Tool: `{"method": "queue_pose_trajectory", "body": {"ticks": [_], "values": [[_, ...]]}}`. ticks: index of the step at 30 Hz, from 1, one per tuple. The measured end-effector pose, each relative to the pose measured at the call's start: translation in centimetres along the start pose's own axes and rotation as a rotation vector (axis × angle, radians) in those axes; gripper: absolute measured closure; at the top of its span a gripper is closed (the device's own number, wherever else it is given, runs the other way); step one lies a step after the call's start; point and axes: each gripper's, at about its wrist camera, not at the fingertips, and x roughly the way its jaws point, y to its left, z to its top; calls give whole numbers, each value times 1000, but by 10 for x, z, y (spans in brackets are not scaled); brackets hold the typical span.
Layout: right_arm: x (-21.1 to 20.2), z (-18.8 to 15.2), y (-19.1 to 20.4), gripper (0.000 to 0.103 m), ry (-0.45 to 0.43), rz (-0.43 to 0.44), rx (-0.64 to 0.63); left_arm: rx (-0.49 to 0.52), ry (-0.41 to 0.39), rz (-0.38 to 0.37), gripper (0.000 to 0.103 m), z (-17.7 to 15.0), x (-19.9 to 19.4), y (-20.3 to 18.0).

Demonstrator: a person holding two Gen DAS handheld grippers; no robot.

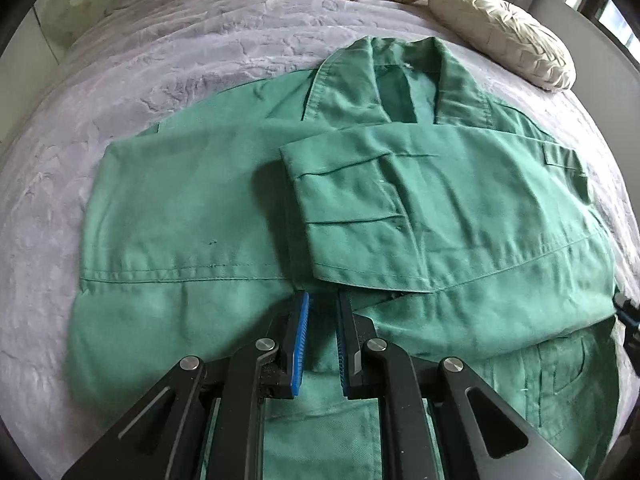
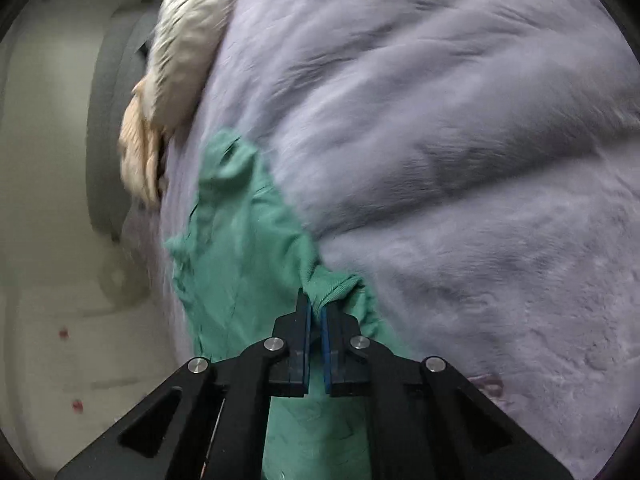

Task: Fold large clothes

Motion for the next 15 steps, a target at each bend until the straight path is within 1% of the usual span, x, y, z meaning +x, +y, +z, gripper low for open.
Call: {"method": "queue_pose_trajectory", "body": {"ticks": [2, 5, 7, 8, 9, 10, 15], "values": [[7, -5, -9, 98, 11, -32, 7, 0, 4, 10, 88, 1, 5, 2], [11, -7, -15, 99, 26, -28, -4, -18, 8, 6, 88, 3, 4, 3], [7, -7, -11, 98, 40, -45, -27, -15, 5, 14, 88, 3, 0, 5], [4, -9, -6, 98, 47, -67, -56, -7, 4, 29, 88, 1, -3, 6], [0, -10, 0, 95, 49, -89, -87, 1, 7, 43, 88, -1, -6, 7], [-4, -11, 5, 94, 50, -111, -120, 5, 16, 50, 88, -4, -9, 9], [-15, -31, 29, 94, 90, -212, -259, -13, 57, 48, 88, -24, -24, 22]]}}
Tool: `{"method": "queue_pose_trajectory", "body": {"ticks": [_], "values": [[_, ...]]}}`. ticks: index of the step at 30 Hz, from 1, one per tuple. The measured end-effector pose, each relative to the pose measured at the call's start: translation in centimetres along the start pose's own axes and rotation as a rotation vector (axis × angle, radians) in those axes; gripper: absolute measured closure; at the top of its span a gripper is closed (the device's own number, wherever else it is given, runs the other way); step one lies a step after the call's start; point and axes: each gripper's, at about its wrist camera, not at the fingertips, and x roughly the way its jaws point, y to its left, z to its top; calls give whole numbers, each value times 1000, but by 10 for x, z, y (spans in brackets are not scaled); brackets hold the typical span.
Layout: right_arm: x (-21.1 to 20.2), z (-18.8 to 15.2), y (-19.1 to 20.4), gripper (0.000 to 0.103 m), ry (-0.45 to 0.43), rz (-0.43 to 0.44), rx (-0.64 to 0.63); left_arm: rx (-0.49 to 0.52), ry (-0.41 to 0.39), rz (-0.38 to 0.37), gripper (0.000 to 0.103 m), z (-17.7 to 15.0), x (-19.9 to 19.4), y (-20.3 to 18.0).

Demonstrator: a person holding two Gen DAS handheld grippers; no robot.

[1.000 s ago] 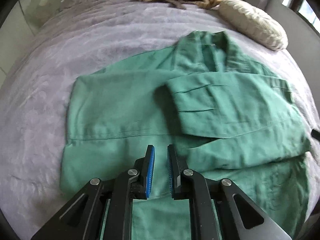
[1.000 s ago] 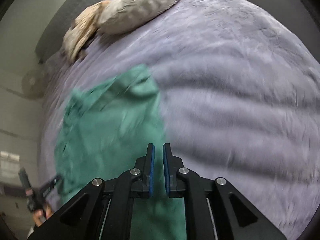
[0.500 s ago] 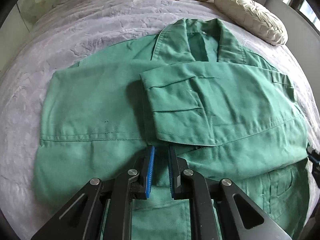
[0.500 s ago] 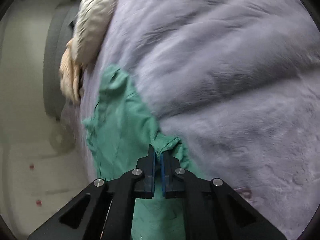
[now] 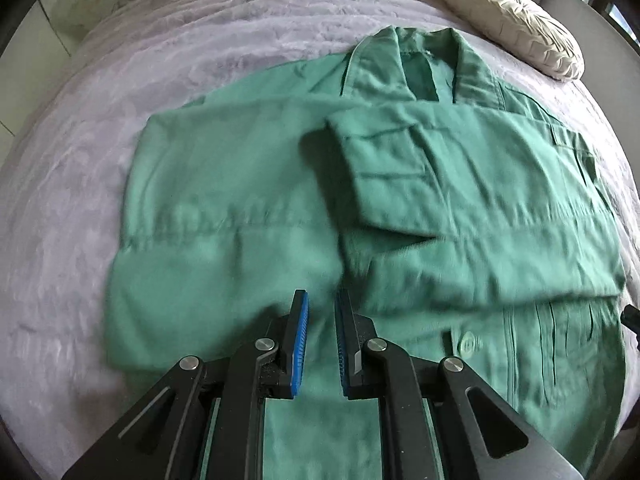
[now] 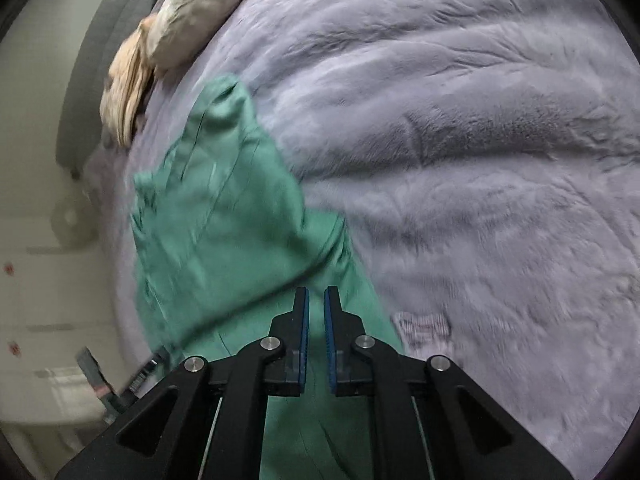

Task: Fold large clothes
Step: 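Open both tools and lift them off the folded jacket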

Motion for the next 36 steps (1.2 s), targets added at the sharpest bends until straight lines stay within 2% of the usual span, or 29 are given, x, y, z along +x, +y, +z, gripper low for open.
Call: {"method": "queue_pose_trajectory", "body": {"ticks": [5, 6, 7, 8, 9, 10, 18, 19, 20, 21, 23, 26, 30, 32, 33, 36], "values": [[-2, -25, 16, 93, 45, -63, -79, 9, 33, 8, 88, -24, -14, 3], [-2, -30, 19, 87, 52, -72, -88, 9, 40, 9, 88, -28, -16, 3], [-2, -35, 22, 74, 57, -82, -96, 10, 46, 12, 88, -33, -18, 2], [-4, -41, 20, 66, 60, -88, -101, 11, 54, 17, 88, -38, -21, 2], [-4, -46, 23, 51, 64, -92, -107, 11, 62, 25, 88, -44, -23, 3], [-5, -51, 24, 45, 66, -94, -113, 12, 67, 30, 88, -48, -25, 3], [-7, -83, 43, 45, 115, -118, -165, -10, 98, 20, 88, -78, -44, 10], [-8, -87, 45, 45, 119, -119, -172, -10, 101, 20, 70, -83, -47, 9], [-8, -91, 47, 45, 123, -120, -180, -10, 108, 22, 18, -89, -51, 8], [-9, -94, 48, 45, 126, -122, -185, -19, 107, 30, 0, -92, -54, 10], [-10, -101, 51, 45, 140, -121, -190, -17, 79, 28, 0, -102, -65, 9], [-11, -110, 54, 45, 155, -123, -205, 20, 98, 45, 0, -114, -70, 3], [-13, -122, 58, 45, 167, -127, -216, 20, 128, 46, 0, -123, -75, 4], [-15, -127, 59, 27, 172, -120, -220, 12, 140, 50, 0, -128, -78, 6], [-17, -129, 60, 14, 169, -111, -223, 8, 145, 48, 0, -131, -80, 6], [-21, -134, 62, 10, 163, -115, -238, 2, 163, 46, 0, -135, -81, 13]]}}
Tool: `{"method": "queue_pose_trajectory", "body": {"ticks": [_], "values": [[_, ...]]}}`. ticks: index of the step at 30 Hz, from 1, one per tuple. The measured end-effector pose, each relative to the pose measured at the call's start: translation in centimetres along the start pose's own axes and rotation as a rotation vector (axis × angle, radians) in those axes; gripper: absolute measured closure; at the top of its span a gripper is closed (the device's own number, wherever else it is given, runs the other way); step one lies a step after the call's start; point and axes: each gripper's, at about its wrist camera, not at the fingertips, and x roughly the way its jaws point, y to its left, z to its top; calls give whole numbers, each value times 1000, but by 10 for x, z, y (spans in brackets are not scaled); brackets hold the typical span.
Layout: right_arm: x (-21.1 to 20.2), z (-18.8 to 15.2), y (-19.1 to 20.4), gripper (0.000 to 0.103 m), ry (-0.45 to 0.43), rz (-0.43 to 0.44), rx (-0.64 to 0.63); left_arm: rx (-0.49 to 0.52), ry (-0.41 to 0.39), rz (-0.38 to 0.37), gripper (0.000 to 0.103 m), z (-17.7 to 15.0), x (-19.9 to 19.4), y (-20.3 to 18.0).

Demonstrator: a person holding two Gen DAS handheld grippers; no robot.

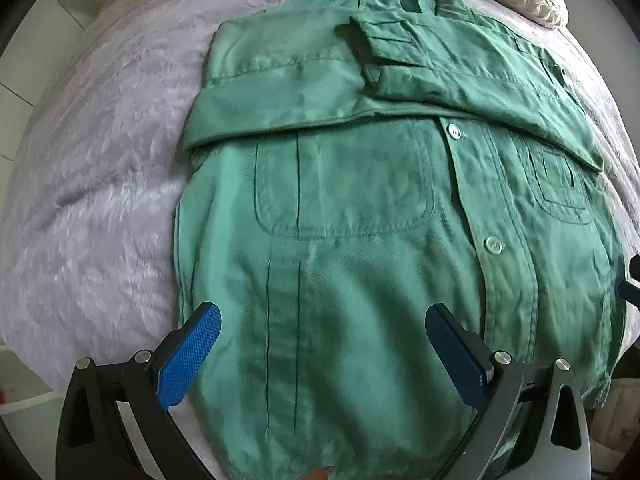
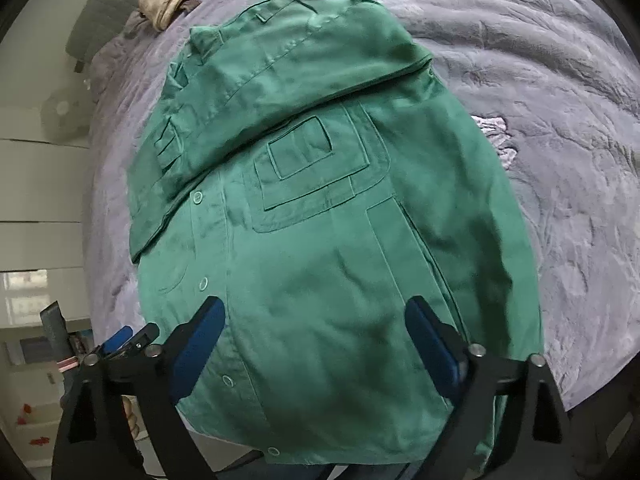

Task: Fold large clothes
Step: 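Open both tools and lift them off the folded jacket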

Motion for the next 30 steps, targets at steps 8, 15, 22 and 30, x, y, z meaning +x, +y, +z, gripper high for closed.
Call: {"method": "queue_pose_trajectory", "body": {"ticks": [8, 15, 22, 30], "values": [[1, -12, 9, 8, 22, -15, -64, -19, 9, 0, 0, -9, -6, 12], [9, -19, 15, 8, 68, -4, -76, -16, -3, 27, 0, -14, -12, 18], [5, -20, 23, 8, 64, -25, -116, 4, 15, 29, 0, -17, -7, 23], [2, -14, 16, 8, 85, -20, -95, 7, 25, 8, 0, -22, -3, 29]]}}
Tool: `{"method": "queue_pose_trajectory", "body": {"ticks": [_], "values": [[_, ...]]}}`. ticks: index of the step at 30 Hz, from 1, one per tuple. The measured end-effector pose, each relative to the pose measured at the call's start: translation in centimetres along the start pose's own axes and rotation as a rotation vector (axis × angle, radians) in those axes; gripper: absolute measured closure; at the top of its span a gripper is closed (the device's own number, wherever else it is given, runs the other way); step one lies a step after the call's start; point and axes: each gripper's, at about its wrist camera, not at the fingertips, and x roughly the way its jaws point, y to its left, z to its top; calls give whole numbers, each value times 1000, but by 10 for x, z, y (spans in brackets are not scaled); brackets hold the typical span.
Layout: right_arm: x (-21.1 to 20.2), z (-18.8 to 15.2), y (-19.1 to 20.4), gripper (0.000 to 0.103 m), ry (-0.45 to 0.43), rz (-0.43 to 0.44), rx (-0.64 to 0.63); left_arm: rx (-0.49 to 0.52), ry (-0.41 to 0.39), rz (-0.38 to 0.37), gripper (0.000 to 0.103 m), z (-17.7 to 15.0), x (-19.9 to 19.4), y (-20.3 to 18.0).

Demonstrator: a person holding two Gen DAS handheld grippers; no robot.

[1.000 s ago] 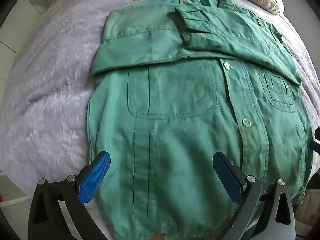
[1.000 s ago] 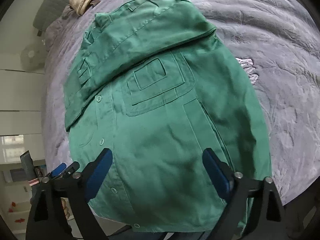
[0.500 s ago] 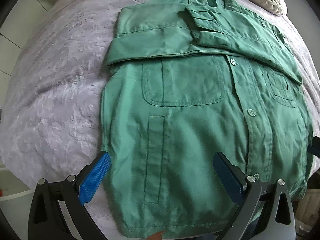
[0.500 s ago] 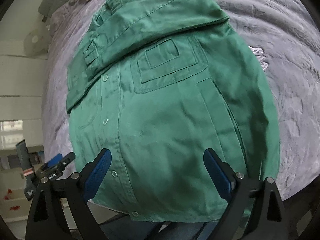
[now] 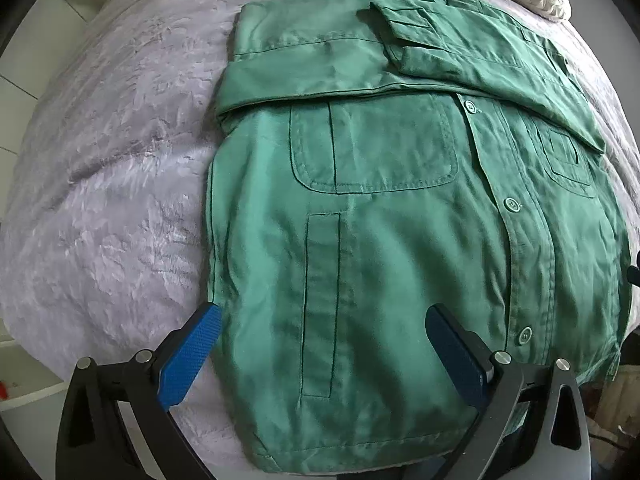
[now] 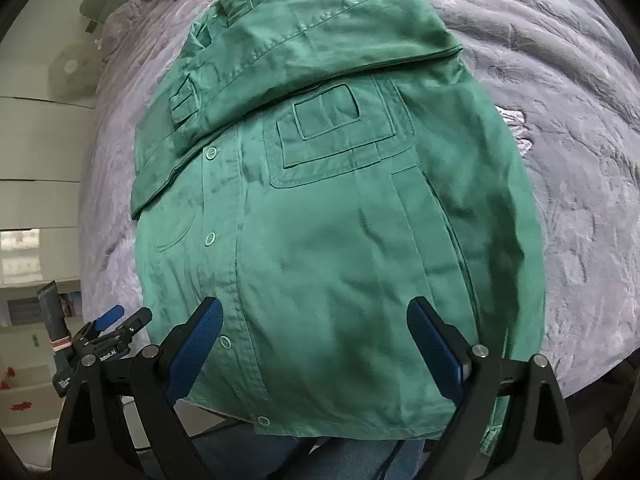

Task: Fold large clothes
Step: 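Open both tools and lift them off the folded jacket, then grasp the jacket hem with both tools and lift it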

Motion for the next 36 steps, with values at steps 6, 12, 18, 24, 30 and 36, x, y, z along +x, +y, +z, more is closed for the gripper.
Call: {"method": "queue_pose_trajectory", "body": {"ticks": [6, 12, 18, 24, 30, 36], "values": [[0, 1, -13, 8, 14, 8, 45, -4, 7, -18, 0, -1, 5, 11], [-9, 0, -37, 8, 7, -9, 90, -32, 37, -52, 0, -9, 14, 50], [-28, -5, -68, 8, -18, -1, 125, -67, 151, -142, 0, -32, 40, 75], [-32, -30, -109, 8, 17, -20, 157, -62, 256, -288, 0, -66, 60, 79], [-3, -63, -142, 8, 139, 21, 219, -46, 333, -363, 0, -85, 76, 70], [15, -71, -129, 8, 193, 121, 195, -12, 355, -344, 0, -89, 90, 63]]}}
